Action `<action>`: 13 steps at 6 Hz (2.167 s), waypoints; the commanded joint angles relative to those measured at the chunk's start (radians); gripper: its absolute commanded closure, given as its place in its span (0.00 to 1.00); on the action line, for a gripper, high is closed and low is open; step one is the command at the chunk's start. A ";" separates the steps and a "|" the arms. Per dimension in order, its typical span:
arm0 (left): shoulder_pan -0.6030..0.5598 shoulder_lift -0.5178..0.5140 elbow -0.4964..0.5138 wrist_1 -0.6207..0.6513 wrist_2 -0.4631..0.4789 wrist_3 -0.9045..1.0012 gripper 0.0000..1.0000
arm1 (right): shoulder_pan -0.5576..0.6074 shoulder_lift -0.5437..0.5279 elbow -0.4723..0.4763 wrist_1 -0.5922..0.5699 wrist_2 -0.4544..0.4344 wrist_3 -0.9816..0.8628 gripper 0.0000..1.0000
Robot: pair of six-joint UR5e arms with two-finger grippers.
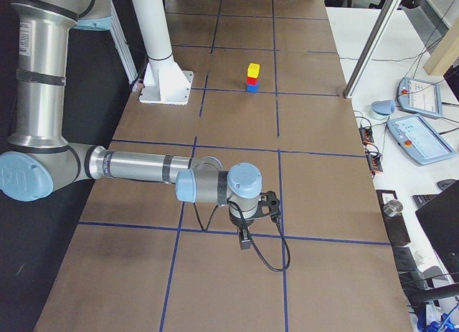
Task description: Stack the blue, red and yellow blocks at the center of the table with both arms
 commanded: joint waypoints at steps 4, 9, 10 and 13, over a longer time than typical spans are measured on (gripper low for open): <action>-0.147 0.197 0.131 -0.178 -0.003 0.054 0.00 | 0.000 -0.004 -0.003 0.000 0.002 0.004 0.00; -0.144 0.196 0.118 -0.173 0.005 -0.020 0.00 | 0.000 -0.004 -0.003 0.000 0.002 0.007 0.00; -0.143 0.196 0.139 -0.181 0.010 -0.014 0.00 | 0.000 -0.005 -0.003 0.000 0.002 0.007 0.00; -0.143 0.201 0.128 -0.181 0.002 -0.013 0.00 | 0.000 -0.007 -0.004 -0.001 0.002 0.005 0.00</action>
